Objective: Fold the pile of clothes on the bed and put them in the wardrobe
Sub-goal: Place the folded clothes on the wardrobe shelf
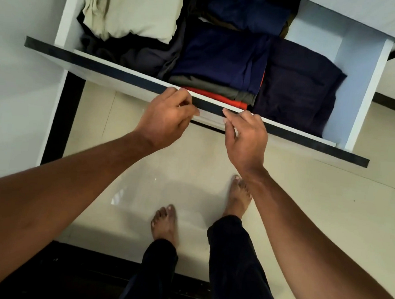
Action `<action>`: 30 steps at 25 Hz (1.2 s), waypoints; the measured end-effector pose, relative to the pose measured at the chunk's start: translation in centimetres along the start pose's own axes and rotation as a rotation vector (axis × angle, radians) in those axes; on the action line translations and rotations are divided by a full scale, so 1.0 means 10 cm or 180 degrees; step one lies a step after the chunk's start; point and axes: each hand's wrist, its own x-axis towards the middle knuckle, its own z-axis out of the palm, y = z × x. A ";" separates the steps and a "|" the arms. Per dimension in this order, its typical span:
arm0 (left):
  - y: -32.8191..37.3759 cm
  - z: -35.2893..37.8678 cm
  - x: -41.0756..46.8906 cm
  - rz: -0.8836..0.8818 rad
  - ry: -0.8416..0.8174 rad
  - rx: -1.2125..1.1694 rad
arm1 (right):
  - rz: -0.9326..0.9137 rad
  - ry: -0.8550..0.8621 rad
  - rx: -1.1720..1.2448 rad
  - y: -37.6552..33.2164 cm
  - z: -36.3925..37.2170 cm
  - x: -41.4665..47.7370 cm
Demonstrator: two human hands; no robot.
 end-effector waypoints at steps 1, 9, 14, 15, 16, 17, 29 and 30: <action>0.01 0.06 -0.06 0.0034 -0.0159 0.0015 | 0.0048 -0.0007 0.0032 -0.03 0.03 -0.03; -0.26 0.34 0.17 0.0099 -0.0934 0.0564 | -0.0093 -0.0750 0.0270 0.06 0.35 -0.06; -0.39 0.45 0.31 0.0127 -0.0980 0.0461 | -0.0514 -0.1032 -0.0111 0.45 0.59 0.02; -0.40 0.43 0.34 0.0099 -0.1047 0.0443 | -0.0556 -0.1102 -0.0143 0.47 0.58 0.04; -0.40 0.40 0.37 0.0127 -0.1107 0.0432 | -0.0533 -0.1169 -0.0173 0.48 0.58 0.05; -0.40 0.37 0.40 0.0190 -0.1159 0.0419 | -0.0474 -0.1222 -0.0205 0.49 0.57 0.08; -0.55 0.41 1.26 -0.0287 -0.1080 0.0442 | 0.0118 -0.1665 -0.0586 0.62 0.53 1.07; -0.57 0.42 1.37 -0.0382 -0.1055 0.0428 | 0.0207 -0.1646 -0.0517 0.65 0.53 1.20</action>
